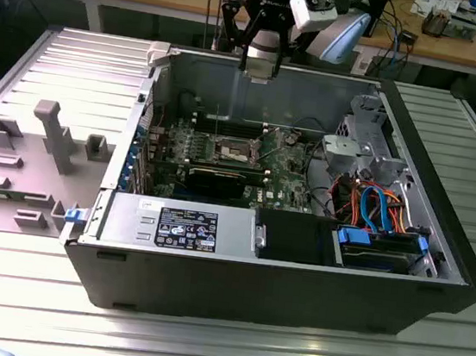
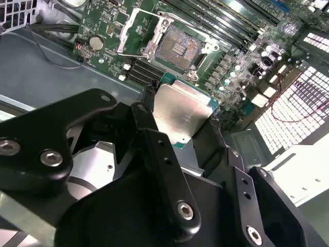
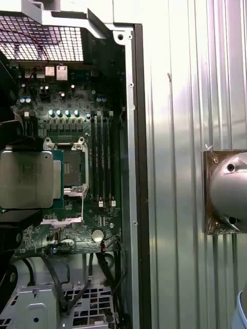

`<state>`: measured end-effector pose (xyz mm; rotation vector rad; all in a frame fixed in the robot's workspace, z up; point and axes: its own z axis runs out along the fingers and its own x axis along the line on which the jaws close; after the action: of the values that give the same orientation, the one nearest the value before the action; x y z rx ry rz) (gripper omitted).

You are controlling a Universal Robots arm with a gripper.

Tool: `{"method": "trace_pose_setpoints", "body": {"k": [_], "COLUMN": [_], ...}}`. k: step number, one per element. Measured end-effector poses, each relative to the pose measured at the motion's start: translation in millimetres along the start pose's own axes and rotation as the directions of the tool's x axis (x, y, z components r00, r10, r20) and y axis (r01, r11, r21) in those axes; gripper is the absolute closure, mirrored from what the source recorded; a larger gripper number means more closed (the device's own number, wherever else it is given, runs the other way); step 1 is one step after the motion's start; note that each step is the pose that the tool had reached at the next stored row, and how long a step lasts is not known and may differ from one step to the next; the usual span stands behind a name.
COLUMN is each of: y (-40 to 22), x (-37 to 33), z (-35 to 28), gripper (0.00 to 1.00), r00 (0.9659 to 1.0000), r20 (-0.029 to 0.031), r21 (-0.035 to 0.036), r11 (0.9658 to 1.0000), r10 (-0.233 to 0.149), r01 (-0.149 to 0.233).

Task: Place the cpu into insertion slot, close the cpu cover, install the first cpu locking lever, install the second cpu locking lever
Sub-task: 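Place the cpu into insertion slot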

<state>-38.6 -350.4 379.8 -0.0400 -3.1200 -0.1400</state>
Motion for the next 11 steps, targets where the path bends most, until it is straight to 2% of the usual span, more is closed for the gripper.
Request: {"method": "trace_pose_setpoints", "body": {"k": [11], "y": [-0.1], "x": [0.0], "z": [0.0], "gripper": [0.46], "r00": [1.0], "r20": [-0.0001], "r21": [0.0], "r11": [1.0], "r10": [0.0], "r01": [0.0]}}
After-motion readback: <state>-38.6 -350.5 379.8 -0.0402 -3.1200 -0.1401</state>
